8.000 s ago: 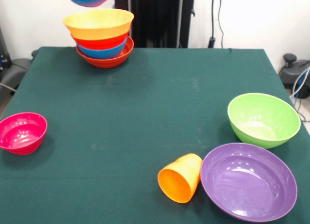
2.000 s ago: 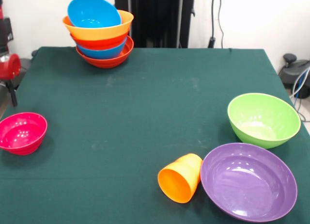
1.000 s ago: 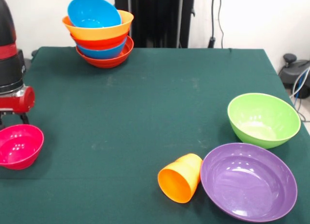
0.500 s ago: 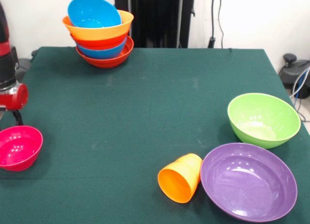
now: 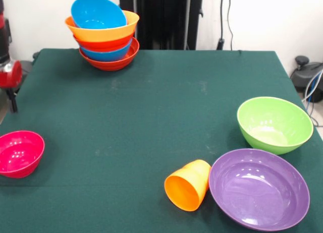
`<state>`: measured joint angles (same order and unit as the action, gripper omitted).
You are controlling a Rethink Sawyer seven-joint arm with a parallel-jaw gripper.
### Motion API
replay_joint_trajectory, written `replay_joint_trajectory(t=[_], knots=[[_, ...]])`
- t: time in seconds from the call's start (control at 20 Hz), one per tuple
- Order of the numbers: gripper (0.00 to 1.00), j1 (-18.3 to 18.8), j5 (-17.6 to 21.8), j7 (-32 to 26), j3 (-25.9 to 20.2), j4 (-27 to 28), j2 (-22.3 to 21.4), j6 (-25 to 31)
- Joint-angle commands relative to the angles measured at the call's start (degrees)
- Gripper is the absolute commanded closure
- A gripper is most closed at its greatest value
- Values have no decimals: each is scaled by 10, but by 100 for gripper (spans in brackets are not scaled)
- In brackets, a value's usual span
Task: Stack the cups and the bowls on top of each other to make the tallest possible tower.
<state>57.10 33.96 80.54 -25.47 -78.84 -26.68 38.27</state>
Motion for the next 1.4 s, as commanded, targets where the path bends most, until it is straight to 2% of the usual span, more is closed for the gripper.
replay_joint_trajectory(t=[0.05, 0.2, 0.4, 0.6, 1.15, 1.4], knots=[[0, -50, -7, 28, 36, -41, -33, 70], [0, -57, -17, 31, 37, -33, -31, 72], [0, -54, -42, 45, 15, -23, -18, 35], [0, -69, -59, 70, 17, -9, -5, 12], [0, -109, -83, 86, 38, 22, 9, 25], [0, -115, -77, 69, 45, 52, 45, 5]])
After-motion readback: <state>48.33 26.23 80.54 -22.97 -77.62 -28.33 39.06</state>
